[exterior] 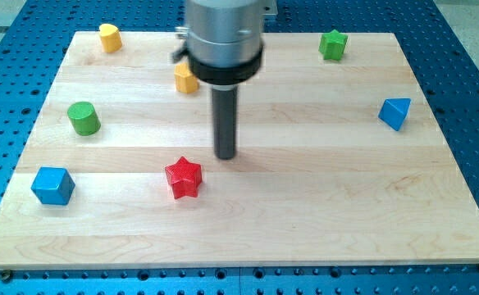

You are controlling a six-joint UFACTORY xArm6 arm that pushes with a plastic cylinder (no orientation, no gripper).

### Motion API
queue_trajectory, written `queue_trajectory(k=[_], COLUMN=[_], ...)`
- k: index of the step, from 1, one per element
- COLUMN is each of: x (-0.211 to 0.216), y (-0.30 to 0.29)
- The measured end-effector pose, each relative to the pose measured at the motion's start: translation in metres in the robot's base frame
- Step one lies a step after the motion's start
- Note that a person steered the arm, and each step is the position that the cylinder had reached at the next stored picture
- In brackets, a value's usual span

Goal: Push the hexagon to the bottom right of the board

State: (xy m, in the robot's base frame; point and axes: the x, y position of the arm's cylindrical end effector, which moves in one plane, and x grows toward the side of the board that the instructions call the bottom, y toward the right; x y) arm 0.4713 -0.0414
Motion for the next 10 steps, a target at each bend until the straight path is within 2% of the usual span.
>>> queue_trajectory(k=[1,2,3,4,5,7,8,9,10], x=[0.035,0.072,0.043,0.008,-0.006,-0.009,-0.032,-0.038,-0.038], y=[-0.031,-0.024,-0.027,-0.058,-0.085,-0.104,-0.146,-0.17,-0.17])
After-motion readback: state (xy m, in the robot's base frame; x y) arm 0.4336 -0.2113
